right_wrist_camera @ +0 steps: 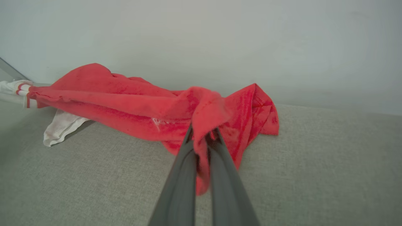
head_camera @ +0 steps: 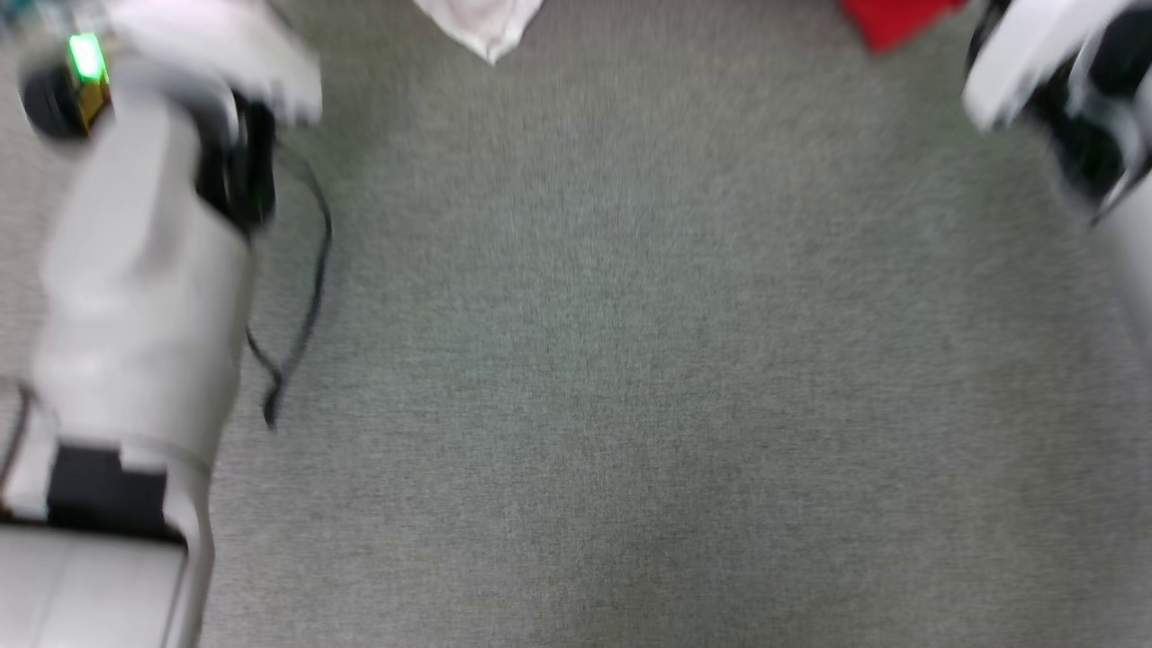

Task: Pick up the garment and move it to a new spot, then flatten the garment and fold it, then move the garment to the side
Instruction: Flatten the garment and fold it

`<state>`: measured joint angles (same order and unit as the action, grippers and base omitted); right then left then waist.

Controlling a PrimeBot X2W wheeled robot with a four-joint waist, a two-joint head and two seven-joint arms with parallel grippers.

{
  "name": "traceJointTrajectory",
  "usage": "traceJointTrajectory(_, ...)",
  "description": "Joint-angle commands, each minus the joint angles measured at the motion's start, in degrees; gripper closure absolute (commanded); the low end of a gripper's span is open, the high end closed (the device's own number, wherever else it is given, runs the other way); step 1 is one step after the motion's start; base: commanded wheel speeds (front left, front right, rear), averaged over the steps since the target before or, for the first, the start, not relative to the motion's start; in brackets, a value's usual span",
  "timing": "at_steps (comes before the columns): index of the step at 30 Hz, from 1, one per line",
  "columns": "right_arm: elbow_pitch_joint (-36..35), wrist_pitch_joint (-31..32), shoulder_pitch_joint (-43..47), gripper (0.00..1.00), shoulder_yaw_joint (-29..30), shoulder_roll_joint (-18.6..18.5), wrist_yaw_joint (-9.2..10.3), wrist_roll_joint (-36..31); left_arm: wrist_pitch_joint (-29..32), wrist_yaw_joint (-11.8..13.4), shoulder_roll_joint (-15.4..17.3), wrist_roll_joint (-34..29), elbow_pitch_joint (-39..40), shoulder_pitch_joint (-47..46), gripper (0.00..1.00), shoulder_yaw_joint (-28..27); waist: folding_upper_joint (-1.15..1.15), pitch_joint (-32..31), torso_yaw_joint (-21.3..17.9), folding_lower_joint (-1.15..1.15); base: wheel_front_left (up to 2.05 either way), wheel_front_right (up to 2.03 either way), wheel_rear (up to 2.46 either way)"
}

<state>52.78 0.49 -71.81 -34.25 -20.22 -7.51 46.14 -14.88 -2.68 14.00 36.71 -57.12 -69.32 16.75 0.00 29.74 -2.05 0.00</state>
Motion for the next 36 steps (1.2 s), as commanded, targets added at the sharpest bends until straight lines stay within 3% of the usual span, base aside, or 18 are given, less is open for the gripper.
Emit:
traceJointTrajectory(1,-0.8,-1.0,3.8,1.00,-1.1,-0.6,0.04,1.1,-0.4,-0.5,0.6,0.5,0.0,4.2,1.00,-0.8,0.00,-5.1,0.0,0.00,0.00,0.00,0.00)
traceJointTrajectory(9,-4.3,-4.1,19.7,1.00,-4.7,-2.6,0.06,4.9,-0.3,0.1,2.7,0.8,8.7,25.9,1.00,-6.4,0.00,-15.3,-0.3,0.00,0.00,0.00,0.00)
traceJointTrajectory(14,-7.4,-4.9,28.2,1.00,-5.4,-4.7,0.08,6.3,-0.3,2.3,3.6,0.9,17.3,39.5,1.00,-8.6,0.00,-20.3,-0.5,0.00,0.00,0.00,0.00)
traceJointTrajectory(20,-11.9,-4.6,37.2,1.00,-3.9,-7.2,0.08,6.7,1.2,8.0,5.1,1.5,33.5,55.3,1.00,-10.6,0.00,-25.0,-0.7,0.00,0.00,0.00,0.00)
traceJointTrajectory(29,-20.5,-1.0,49.5,1.00,4.2,-10.2,0.11,3.8,10.8,19.1,7.9,-0.1,63.0,72.8,1.00,-11.8,0.00,-27.5,-0.6,0.00,0.00,0.00,0.00)
traceJointTrajectory(33,-24.6,3.4,54.0,1.00,9.4,-10.2,0.15,0.9,14.4,21.6,8.9,-0.8,69.7,75.8,1.00,-11.5,0.00,-27.1,-0.8,0.00,0.00,0.00,0.00)
traceJointTrajectory(36,-27.2,8.8,56.4,1.00,13.4,-8.7,0.15,-2.4,16.7,21.8,9.6,-0.9,70.8,75.6,1.00,-10.4,0.00,-26.0,-1.1,0.00,0.00,0.00,0.00)
